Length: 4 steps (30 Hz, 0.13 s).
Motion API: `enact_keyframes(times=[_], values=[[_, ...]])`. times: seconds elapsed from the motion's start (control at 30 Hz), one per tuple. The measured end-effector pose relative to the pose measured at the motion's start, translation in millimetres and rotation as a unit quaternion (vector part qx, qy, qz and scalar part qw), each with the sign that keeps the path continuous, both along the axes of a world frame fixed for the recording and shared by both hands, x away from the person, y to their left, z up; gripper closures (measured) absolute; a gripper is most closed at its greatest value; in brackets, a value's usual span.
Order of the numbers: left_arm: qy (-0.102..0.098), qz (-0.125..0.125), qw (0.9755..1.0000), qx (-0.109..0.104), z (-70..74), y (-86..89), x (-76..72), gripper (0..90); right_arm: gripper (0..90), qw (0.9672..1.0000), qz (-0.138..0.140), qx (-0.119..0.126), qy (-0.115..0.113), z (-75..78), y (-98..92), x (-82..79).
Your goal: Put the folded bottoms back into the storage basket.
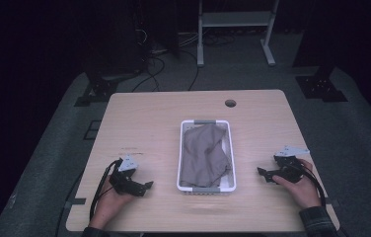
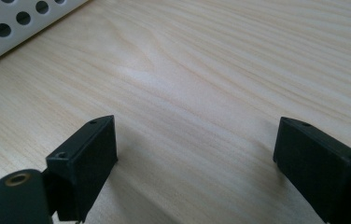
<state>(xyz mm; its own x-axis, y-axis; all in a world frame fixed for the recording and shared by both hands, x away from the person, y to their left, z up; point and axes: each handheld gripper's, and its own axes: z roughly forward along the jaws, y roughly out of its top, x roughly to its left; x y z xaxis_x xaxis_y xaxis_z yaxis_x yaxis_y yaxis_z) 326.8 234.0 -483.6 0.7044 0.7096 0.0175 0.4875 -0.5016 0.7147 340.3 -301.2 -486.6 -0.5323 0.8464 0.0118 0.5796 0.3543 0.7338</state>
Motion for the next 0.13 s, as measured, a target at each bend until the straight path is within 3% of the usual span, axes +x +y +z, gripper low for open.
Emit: enact_keyframes(times=[0.13], values=[[0.000, 0.000, 1.0000, 0.000, 0.0, 0.0, 0.0, 0.0, 12.1, 1.0000, 0.000, -0.001, 0.000, 0.0, -0.1, 0.0]])
